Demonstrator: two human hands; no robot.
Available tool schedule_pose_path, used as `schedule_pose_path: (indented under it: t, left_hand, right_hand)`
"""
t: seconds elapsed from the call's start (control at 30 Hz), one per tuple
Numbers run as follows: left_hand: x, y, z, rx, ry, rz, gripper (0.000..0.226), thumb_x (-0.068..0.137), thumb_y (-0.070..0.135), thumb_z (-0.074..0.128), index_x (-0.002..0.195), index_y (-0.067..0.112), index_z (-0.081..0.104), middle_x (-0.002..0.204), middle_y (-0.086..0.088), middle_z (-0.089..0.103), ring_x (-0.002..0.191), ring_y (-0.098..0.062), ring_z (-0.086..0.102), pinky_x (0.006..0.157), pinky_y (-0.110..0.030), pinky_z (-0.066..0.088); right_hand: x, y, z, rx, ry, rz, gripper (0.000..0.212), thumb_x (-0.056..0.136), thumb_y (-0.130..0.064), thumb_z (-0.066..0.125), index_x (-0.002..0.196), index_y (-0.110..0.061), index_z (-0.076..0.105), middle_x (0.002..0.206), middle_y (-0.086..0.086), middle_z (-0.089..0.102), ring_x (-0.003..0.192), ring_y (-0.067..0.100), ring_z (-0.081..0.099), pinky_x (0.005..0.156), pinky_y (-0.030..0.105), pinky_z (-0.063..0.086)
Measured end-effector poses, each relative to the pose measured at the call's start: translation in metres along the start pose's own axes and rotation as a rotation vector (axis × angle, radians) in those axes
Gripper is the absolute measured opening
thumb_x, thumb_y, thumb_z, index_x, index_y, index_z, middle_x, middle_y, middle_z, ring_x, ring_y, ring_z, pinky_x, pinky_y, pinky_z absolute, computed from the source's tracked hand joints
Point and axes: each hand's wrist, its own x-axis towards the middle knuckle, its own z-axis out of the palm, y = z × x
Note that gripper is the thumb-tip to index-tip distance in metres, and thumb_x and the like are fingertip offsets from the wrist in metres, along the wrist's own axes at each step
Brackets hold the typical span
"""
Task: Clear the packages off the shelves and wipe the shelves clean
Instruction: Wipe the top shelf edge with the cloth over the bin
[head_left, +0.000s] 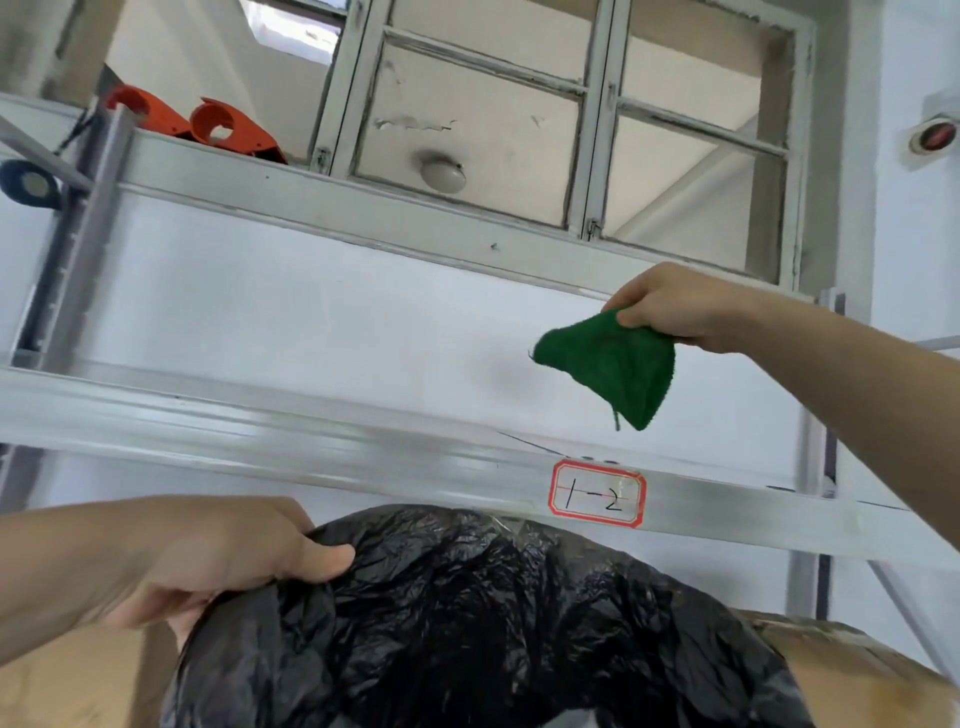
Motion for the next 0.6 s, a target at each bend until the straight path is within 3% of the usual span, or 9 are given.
schedule_pose_path:
  t: [0.1,0.2,0.3,0.37,0.43,0.53,0.6]
  left_hand:
    - [0.005,-0.004,-0.002,-0.024,-0.042,0.029,0.053,0.093,0.049,0.058,0.119,0.004,0.067,0.120,-0.017,0.068,0.114,-0.032,0.063,0.093,-0.032,0.052]
    - [0.012,-0.009,-0.003,-0.080,-0.087,0.085,0.051,0.093,0.048,0.059,0.117,0.005,0.069,0.117,-0.017,0.069,0.112,-0.032,0.064,0.092,-0.032,0.052]
    - [0.018,-0.010,-0.004,-0.145,-0.144,0.114,0.046,0.095,0.044,0.058,0.118,0.004,0.068,0.118,-0.017,0.069,0.112,-0.032,0.063,0.091,-0.031,0.051]
    - [0.023,-0.013,-0.005,-0.168,-0.147,0.149,0.051,0.091,0.047,0.063,0.116,0.004,0.069,0.117,-0.018,0.069,0.112,-0.032,0.064,0.091,-0.031,0.051]
    - [0.024,-0.013,-0.006,-0.284,-0.205,0.168,0.064,0.066,0.057,0.076,0.108,0.009,0.074,0.105,-0.012,0.075,0.101,-0.028,0.070,0.093,-0.034,0.054]
    - [0.031,-0.017,-0.003,-0.334,-0.246,0.193,0.096,0.021,0.067,0.085,0.100,0.013,0.077,0.094,-0.006,0.077,0.093,-0.024,0.073,0.095,-0.040,0.054]
    - [0.032,-0.014,0.001,-0.357,-0.268,0.196,0.081,0.033,0.055,0.086,0.101,0.011,0.076,0.093,-0.008,0.077,0.093,-0.027,0.073,0.093,-0.042,0.054]
  right_hand:
    - [0.005,0.021,0.014,-0.156,0.032,-0.026,0.024,0.096,-0.006,0.052,0.109,-0.016,0.071,0.114,0.005,0.066,0.108,0.025,0.060,0.091,0.036,0.050]
    - [-0.001,0.046,0.048,-0.215,-0.091,0.038,0.028,0.097,-0.009,0.051,0.114,-0.018,0.070,0.120,0.001,0.063,0.107,0.019,0.056,0.088,0.029,0.044]
    - [-0.010,0.064,0.076,-0.102,-0.200,0.125,0.027,0.100,-0.013,0.049,0.110,-0.021,0.072,0.116,-0.001,0.069,0.102,0.017,0.063,0.082,0.026,0.050]
    - [-0.019,0.067,0.082,0.044,-0.215,0.189,0.023,0.100,-0.021,0.053,0.109,-0.022,0.074,0.110,0.000,0.074,0.102,0.022,0.069,0.087,0.033,0.056]
    - [-0.025,0.065,0.081,0.106,-0.243,0.196,0.023,0.100,-0.023,0.054,0.110,-0.024,0.075,0.106,0.000,0.076,0.105,0.027,0.069,0.096,0.040,0.054]
    - [-0.037,0.057,0.077,0.149,-0.304,0.167,0.027,0.102,-0.019,0.050,0.115,-0.022,0.074,0.107,0.001,0.076,0.109,0.029,0.068,0.098,0.039,0.053]
    - [-0.046,0.049,0.074,0.200,-0.333,0.142,0.028,0.104,-0.016,0.048,0.118,-0.018,0.072,0.109,0.003,0.076,0.103,0.026,0.070,0.089,0.032,0.057]
